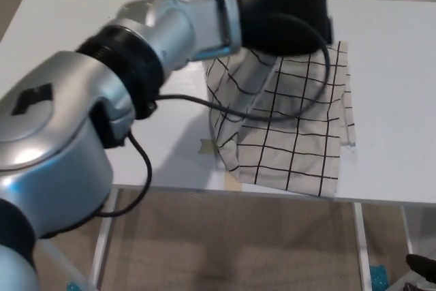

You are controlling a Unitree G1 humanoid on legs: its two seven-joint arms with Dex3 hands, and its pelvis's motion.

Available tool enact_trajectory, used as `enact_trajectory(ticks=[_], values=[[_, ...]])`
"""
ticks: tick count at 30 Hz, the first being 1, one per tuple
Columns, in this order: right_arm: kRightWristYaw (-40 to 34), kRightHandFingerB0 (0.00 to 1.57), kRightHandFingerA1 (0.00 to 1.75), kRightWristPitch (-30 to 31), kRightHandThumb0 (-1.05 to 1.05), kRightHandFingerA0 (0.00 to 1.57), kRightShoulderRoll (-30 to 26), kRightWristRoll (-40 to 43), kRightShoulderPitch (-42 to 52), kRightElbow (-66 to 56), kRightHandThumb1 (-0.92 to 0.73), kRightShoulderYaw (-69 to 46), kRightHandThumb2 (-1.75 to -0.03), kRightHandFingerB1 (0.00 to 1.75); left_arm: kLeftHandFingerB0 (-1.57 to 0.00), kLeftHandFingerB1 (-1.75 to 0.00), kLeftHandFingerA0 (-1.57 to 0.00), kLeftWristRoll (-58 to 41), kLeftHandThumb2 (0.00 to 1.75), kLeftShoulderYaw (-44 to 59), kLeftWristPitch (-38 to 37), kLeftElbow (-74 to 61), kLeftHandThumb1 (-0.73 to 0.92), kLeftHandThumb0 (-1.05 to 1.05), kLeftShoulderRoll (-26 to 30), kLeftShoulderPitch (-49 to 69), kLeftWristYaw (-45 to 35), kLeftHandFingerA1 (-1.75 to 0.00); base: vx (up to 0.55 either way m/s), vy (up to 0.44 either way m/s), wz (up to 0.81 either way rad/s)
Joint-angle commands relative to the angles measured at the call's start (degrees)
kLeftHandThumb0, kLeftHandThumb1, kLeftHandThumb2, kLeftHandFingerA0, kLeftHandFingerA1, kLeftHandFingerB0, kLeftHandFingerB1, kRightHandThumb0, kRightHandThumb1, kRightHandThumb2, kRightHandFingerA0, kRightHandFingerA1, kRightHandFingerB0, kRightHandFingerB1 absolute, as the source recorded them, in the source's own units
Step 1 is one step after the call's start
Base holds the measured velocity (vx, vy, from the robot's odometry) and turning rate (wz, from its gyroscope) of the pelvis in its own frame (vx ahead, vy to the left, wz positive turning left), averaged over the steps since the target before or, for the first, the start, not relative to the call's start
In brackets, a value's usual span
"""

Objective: Use the left hand to fold a white towel with checkered patterns in half.

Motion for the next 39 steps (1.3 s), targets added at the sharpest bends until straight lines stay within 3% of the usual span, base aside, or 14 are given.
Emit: enact_trajectory(ticks=[1, 2, 8, 9, 10, 11, 12, 13, 14, 16, 17, 19, 32, 39], values=[[1.22, 0.65, 0.51, 0.48, -0.4, 0.61, -0.39, 1.17, -0.06, 0.01, -0.65, -0.35, -0.6, 0.47, -0.97, -1.36, -1.18, 3.08, 0.7, -2.92, -4.62, 0.11, 0.35, -0.39, -3.51, 0.98, 1.63, -1.49, 0.0, 0.0, 0.0], [1.35, 0.65, 0.51, 0.09, -0.39, 0.62, -0.23, 1.45, -0.31, 0.3, -0.65, -0.48, -0.6, 0.47, -0.81, -1.57, -0.87, 2.77, 0.56, -3.32, -6.03, -0.18, 0.51, -0.31, -4.24, 1.57, 0.54, -1.75, 0.0, 0.0, 0.0], [1.8, 0.66, 0.53, -0.42, -0.4, 0.63, 0.26, 2.04, -0.21, 0.08, -0.65, -0.77, -0.59, 0.48, -0.78, -1.66, -0.9, 0.49, 0.56, -3.34, -8.29, -1.91, 0.49, -0.39, -5.92, 6.57, -5.44, -1.75, 0.0, 0.0, 0.0], [1.68, 0.66, 0.58, -0.25, -0.39, 0.66, 0.29, 1.93, -0.19, -0.18, -0.65, -0.76, -0.59, 0.48, -0.89, -0.87, -0.78, -2.21, 0.59, -1.72, -9.05, -2.41, 0.53, -0.55, -6.01, 8.35, -10.4, -1.44, 0.0, 0.0, 0.0], [1.6, 0.66, 0.58, -0.11, -0.39, 0.66, 0.32, 1.86, -0.17, -0.36, -0.65, -0.75, -0.59, 0.48, -0.89, -0.87, -0.78, -4.12, 0.59, -0.49, -9.57, -2.83, 0.53, -0.55, -6.04, 9.64, -14.03, -1.44, 0.0, 0.0, 0.0], [1.45, 0.67, 0.6, 0.05, -0.39, 0.66, 0.33, 1.74, -0.29, -0.36, -0.65, -0.74, -0.59, 0.48, -0.24, -0.42, -0.15, -7.14, 0.86, 1.32, -8.05, -4.65, 0.49, -0.8, -6.16, 11.71, -23.06, -0.43, 0.0, 0.0, 0.0], [1.34, 0.67, 0.6, 0.15, -0.39, 0.66, 0.33, 1.66, -0.37, -0.33, -0.65, -0.73, -0.59, 0.48, -0.24, -0.42, -0.15, -9.08, 0.86, 2.6, -6.85, -6.04, 0.49, -0.8, -6.22, 13.13, -29.38, -0.43, 0.0, 0.0, 0.0], [1.25, 0.67, 0.61, 0.17, -0.39, 0.66, 0.29, 1.51, -0.46, -0.24, -0.65, -0.68, -0.6, 0.48, -0.12, -0.15, 0.0, -11.3, 0.92, 3.98, -4.83, -7.9, 0.55, -0.9, -6.38, 14.65, -36.21, 0.0, 0.0, 0.0, 0.0], [1.17, 0.67, 0.62, 0.24, -0.39, 0.67, 0.19, 1.29, -0.62, -0.17, -0.65, -0.6, -0.59, 0.48, 0.0, -0.04, 0.0, -14.37, 0.93, 5.93, -2.2, -10.05, 0.53, -0.92, -6.84, 16.46, -44.56, 0.0, 0.0, 0.0, 0.0], [1.17, 0.67, 0.62, 0.28, -0.39, 0.67, 0.13, 1.21, -0.7, -0.15, -0.65, -0.58, -0.59, 0.48, 0.0, -0.04, 0.0, -15.43, 0.93, 6.64, -1.31, -10.68, 0.53, -0.92, -7.07, 17.0, -47.25, 0.0, 0.0, 0.0, 0.0], [1.13, 0.67, 0.63, 0.48, -0.39, 0.69, 0.08, 1.09, -0.8, -0.44, -0.65, -0.56, -0.59, 0.48, 0.0, -0.12, 0.0, -19.27, 0.62, 9.02, 0.57, -11.07, 0.64, -1.0, -8.04, 18.39, -52.9, 0.0, 0.0, 0.0, 0.0], [1.24, 0.67, 0.58, 0.72, -0.39, 0.69, 0.06, 1.17, -1.22, -0.55, -0.64, -0.58, -0.59, 0.48, 0.0, -0.11, 0.0, -25.85, 0.63, 13.13, 3.44, -10.93, 0.62, -0.99, -9.58, 19.9, -61.46, 0.0, 0.0, 0.0, 0.0], [1.94, 0.68, 0.57, -0.16, -0.39, 0.67, -0.7, 0.37, -2.0, 1.2, -0.63, -0.17, -0.59, 0.48, 0.0, -0.02, 0.0, -45.37, 0.67, 29.46, 17.76, -12.78, 0.64, -1.02, -11.42, 18.53, -83.62, 0.0, 0.0, 0.0, 0.0], [1.33, 0.7, 0.56, -1.6, -0.38, 0.67, -0.95, -0.98, -1.55, 1.87, -0.61, 0.38, -0.58, 0.49, 0.0, -0.03, 0.0, -53.32, 0.67, 37.94, 25.37, -18.16, 0.65, -1.03, -11.65, 14.69, -87.63, 0.0, 0.0, 0.0, 0.0]])
